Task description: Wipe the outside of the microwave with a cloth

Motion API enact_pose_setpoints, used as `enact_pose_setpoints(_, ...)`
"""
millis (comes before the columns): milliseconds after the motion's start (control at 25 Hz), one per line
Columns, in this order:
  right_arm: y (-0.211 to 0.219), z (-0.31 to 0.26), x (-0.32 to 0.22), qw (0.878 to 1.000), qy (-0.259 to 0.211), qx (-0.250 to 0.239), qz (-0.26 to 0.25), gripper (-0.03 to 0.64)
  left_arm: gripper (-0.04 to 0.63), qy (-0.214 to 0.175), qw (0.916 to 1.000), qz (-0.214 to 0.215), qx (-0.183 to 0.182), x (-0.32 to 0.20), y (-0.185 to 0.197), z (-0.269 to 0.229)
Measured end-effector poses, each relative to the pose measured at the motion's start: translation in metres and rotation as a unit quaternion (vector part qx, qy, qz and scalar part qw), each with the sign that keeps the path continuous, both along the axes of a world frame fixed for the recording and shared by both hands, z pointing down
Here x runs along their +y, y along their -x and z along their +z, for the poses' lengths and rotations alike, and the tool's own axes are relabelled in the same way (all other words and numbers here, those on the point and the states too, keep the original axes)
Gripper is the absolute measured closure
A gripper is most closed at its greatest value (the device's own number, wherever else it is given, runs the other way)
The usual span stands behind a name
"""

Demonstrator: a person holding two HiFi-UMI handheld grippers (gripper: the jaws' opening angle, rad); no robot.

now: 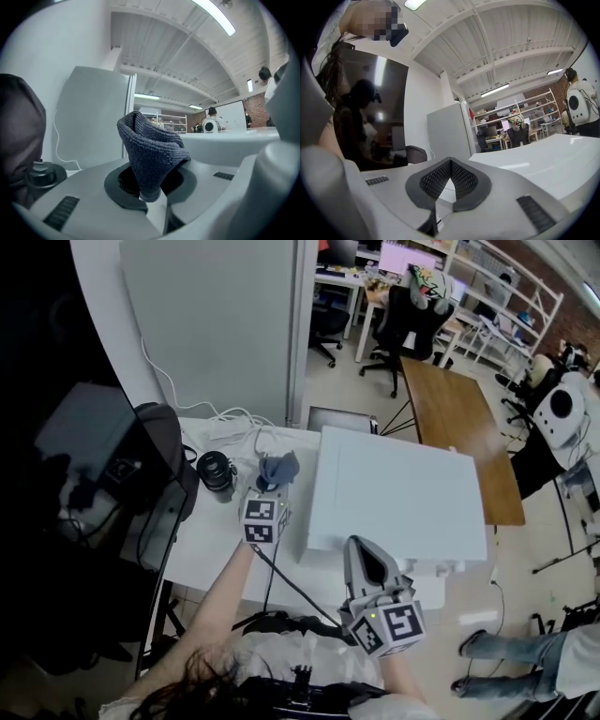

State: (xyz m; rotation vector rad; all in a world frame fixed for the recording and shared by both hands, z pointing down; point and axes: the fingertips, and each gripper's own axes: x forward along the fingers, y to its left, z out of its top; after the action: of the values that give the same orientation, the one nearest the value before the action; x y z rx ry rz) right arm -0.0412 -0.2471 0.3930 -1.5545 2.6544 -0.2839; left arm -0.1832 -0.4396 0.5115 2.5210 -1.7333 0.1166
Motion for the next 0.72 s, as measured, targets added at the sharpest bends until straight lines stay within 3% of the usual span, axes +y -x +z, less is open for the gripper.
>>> enact_pose_setpoints(160,-0.005,0.002,-0.001,1.000,0.003,-0.002,0.017,0.601,0.548,0.015,0.9990,0.030,-0.029,-0.044,-0.023,0.020)
enact_pose_setpoints(320,-0.014,0.004,-0.001,0.999,0.004,-0.001,0.039,0.601,0.549,0.069,0.9949,0.066,-0.032,-0.060,-0.047,0.051)
enact_pose_setpoints(520,-0.022,0.005,-0.001,0.998,0.005,0.002,0.058,0.601,0.549,0.095,0.9914,0.090,-0.007,-0.049,-0.054,0.081)
enact_pose_setpoints(720,-0.021,0.006,0.002,0.998,0.004,0.002,0.059,0.601,0.549,0.092,0.9892,0.114,0.015,0.004,-0.050,0.078)
